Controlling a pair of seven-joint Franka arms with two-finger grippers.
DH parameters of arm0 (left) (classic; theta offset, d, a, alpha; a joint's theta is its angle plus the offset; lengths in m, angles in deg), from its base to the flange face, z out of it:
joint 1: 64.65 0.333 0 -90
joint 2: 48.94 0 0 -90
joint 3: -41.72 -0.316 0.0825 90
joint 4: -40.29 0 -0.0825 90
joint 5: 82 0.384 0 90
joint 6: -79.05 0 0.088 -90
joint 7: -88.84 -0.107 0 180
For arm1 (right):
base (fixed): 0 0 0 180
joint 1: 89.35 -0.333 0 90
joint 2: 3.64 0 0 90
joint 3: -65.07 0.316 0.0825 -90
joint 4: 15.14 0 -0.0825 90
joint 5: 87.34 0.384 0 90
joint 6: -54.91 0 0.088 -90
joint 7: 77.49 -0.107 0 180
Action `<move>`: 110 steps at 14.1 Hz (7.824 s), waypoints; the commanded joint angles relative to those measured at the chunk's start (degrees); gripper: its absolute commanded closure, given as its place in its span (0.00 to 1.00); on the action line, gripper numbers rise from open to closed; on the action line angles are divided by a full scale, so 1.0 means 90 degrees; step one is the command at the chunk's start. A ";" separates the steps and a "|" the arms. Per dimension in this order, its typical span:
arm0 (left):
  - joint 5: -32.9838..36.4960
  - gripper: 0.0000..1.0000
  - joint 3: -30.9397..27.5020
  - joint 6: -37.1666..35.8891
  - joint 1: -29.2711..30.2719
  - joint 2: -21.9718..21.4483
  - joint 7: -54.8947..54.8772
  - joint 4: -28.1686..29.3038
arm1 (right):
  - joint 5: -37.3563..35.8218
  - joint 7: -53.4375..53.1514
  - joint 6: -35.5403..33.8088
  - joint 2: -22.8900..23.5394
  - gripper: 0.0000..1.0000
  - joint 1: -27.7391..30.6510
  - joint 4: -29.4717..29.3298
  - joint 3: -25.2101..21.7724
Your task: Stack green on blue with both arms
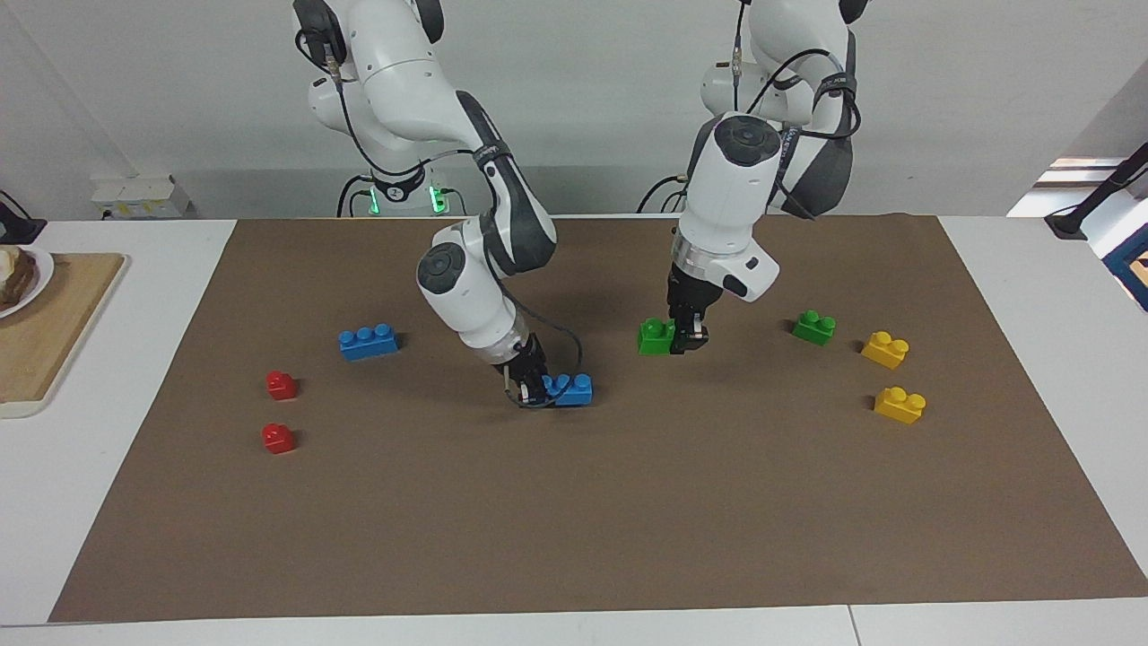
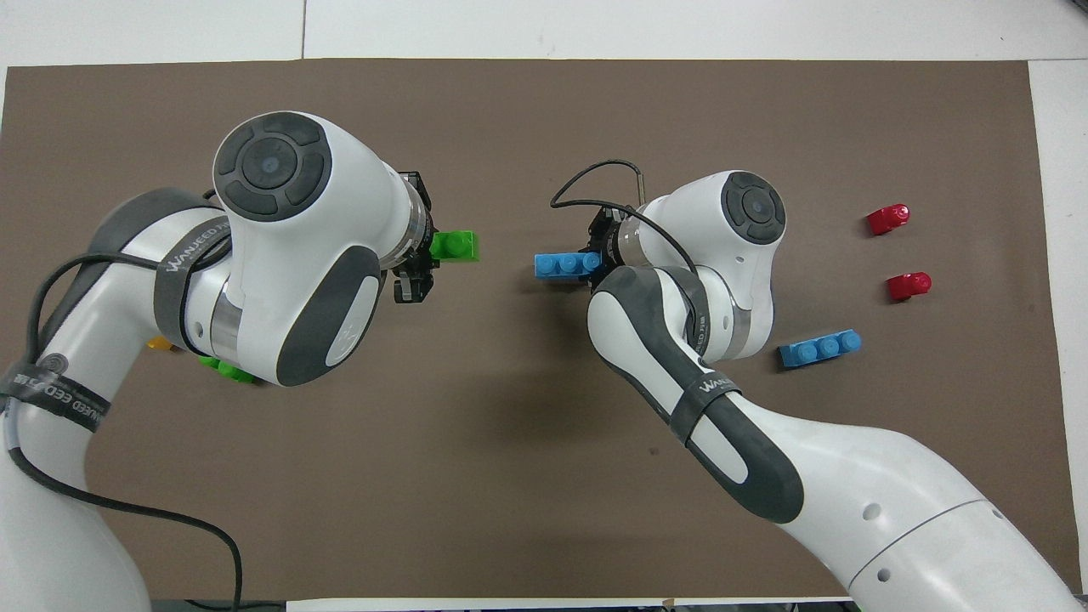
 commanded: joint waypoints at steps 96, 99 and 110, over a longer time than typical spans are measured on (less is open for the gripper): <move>0.0526 0.00 -0.0087 -0.1857 0.2795 -0.1606 -1.1757 0.0460 | -0.2436 0.8211 -0.3511 -0.2376 0.00 0.2498 -0.0721 -0.0054; 0.0526 0.00 -0.0087 -0.1818 0.2804 -0.1606 -1.1766 0.0450 | -0.2651 0.8866 -0.4126 -0.2875 0.00 0.2538 -0.0721 -0.0064; 0.0146 0.00 -0.0164 -0.2218 0.2795 -0.2016 -1.2147 0.0556 | -0.2897 1.0304 -0.4772 -0.3384 0.00 0.2987 -0.0682 -0.0113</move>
